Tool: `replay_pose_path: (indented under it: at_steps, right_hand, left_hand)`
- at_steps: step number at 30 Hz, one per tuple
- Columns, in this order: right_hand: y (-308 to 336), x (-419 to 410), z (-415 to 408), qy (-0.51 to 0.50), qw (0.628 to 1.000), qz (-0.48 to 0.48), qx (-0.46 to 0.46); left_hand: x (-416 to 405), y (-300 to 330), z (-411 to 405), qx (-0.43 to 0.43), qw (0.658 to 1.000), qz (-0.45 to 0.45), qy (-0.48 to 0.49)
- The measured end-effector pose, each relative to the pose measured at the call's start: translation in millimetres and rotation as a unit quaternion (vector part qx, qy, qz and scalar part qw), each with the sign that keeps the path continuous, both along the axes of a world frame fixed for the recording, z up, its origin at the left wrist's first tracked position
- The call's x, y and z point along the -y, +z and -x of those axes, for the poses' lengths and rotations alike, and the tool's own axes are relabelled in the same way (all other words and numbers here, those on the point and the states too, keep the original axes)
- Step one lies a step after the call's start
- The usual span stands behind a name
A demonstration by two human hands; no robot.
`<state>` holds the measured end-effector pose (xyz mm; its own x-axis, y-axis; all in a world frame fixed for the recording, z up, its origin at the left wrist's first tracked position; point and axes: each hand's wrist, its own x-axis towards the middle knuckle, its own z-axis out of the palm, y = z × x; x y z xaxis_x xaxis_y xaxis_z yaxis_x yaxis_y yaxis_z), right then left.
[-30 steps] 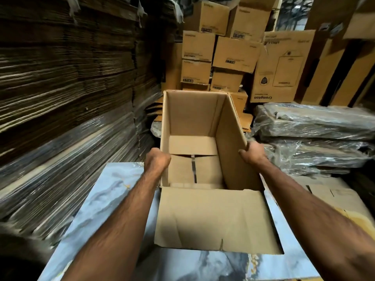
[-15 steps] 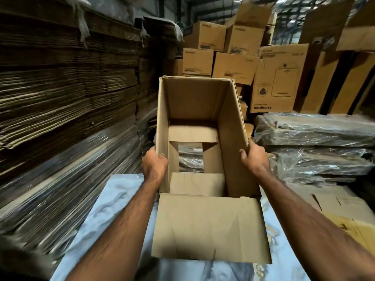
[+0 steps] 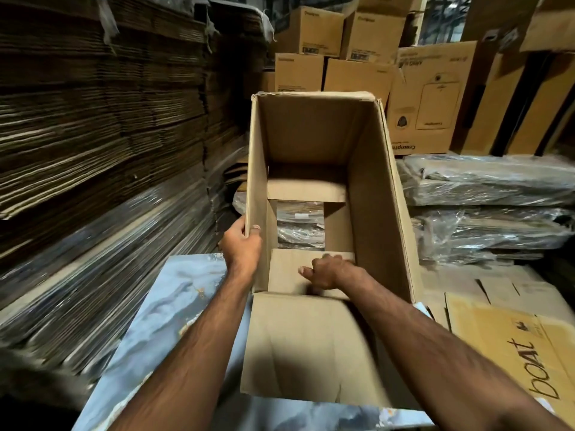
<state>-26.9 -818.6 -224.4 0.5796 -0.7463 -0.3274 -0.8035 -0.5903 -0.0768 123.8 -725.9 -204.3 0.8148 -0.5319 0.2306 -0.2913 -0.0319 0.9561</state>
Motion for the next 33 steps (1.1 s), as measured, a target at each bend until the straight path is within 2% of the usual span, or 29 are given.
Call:
replay_pose_path:
  at_steps: [3, 5, 8, 10, 14, 18, 25, 28, 33]
  right_hand:
    - [-5, -23, -3, 0.078, 0.975, -0.152, 0.143]
    - [-12, -38, -3, 0.130, 0.952, -0.206, 0.187]
    - [-29, -51, 2, 0.180, 0.948, -0.205, 0.164]
    - [-35, -54, 7, 0.192, 0.943, -0.201, 0.186]
    - [-25, -57, 18, 0.173, 0.932, -0.209, 0.240]
    - [-22, -61, 28, 0.170, 0.933, -0.216, 0.233]
    - [-55, -80, 29, 0.210, 0.916, -0.232, 0.253]
    - [-59, -80, 29, 0.230, 0.914, -0.225, 0.245]
    - [-76, -79, 18, 0.246, 0.912, -0.240, 0.223]
  left_hand:
    - [-4, -11, 7, 0.009, 0.999, 0.031, -0.024]
    - [-4, -16, 12, 0.040, 0.999, 0.021, -0.023]
    - [1, -15, 20, 0.064, 0.997, -0.025, -0.047]
    - [5, -11, 25, 0.069, 0.993, -0.070, -0.067]
    - [18, 12, 33, 0.112, 0.974, -0.176, -0.088]
    - [42, 47, 41, 0.106, 0.957, -0.257, -0.078]
    - [76, 100, 13, 0.016, 0.974, -0.209, -0.087]
    - [75, 92, -2, 0.003, 0.980, -0.178, -0.085]
    - [59, 69, -10, -0.013, 0.991, -0.063, -0.113]
